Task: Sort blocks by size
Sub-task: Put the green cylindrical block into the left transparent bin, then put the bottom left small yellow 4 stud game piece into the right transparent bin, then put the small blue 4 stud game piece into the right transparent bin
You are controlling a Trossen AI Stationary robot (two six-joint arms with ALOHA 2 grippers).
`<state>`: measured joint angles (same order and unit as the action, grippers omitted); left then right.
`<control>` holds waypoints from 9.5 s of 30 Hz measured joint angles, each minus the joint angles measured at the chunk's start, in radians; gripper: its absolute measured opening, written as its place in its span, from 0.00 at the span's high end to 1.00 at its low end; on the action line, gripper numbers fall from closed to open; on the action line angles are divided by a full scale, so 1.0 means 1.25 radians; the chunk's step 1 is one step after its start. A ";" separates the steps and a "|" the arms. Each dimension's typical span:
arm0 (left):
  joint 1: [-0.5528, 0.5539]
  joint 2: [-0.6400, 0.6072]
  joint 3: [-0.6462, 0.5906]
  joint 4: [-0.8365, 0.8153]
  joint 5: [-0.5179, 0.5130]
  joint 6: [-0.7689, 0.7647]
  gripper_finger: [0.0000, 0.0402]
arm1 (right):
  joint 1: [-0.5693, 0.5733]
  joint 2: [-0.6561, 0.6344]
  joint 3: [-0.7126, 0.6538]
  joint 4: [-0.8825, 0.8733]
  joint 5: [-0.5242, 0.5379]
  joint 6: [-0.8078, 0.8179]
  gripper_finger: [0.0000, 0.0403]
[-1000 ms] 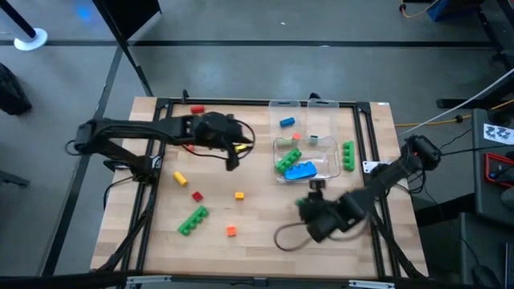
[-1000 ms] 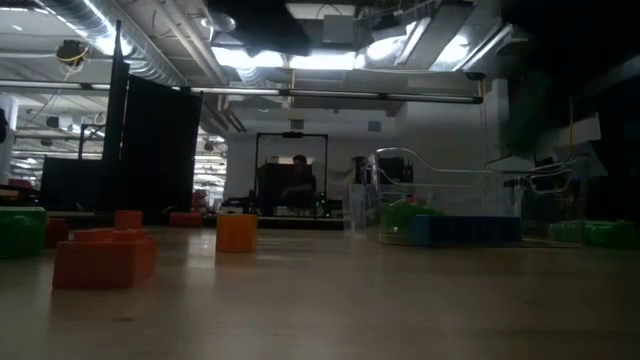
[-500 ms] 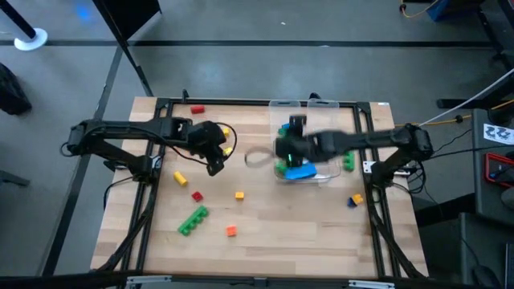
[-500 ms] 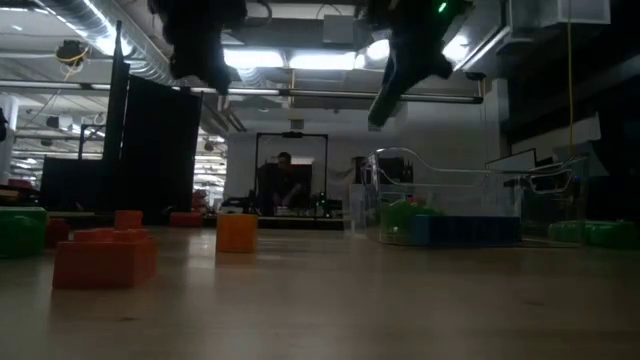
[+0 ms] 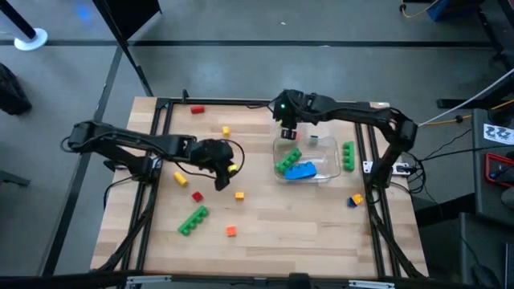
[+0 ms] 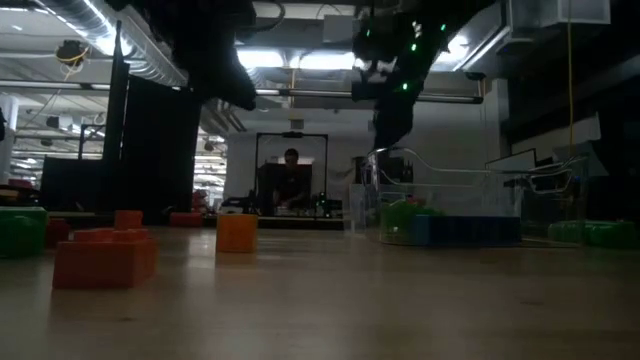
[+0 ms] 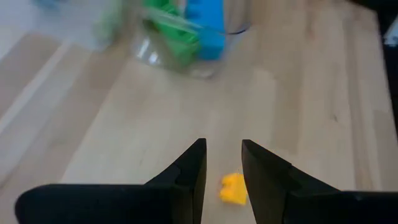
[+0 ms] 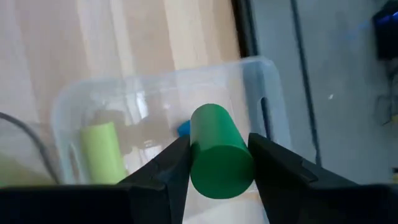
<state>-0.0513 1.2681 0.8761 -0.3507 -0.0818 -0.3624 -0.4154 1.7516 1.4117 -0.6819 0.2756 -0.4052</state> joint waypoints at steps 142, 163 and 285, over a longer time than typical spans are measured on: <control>0.226 0.483 0.136 0.907 0.064 0.292 0.77 | 0.821 -0.393 -0.116 -0.711 0.000 1.386 0.34; 0.275 0.947 0.749 0.743 0.125 0.233 0.76 | 0.878 -0.392 -0.146 -0.697 -0.056 1.500 0.34; 0.230 0.410 0.775 -0.339 0.057 0.478 0.51 | 0.696 -0.254 -0.242 -0.443 0.211 1.217 0.64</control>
<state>0.2361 1.7800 1.8454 -0.7745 -0.0106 0.2352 0.4551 1.4342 1.1094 -1.2356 0.5397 1.1158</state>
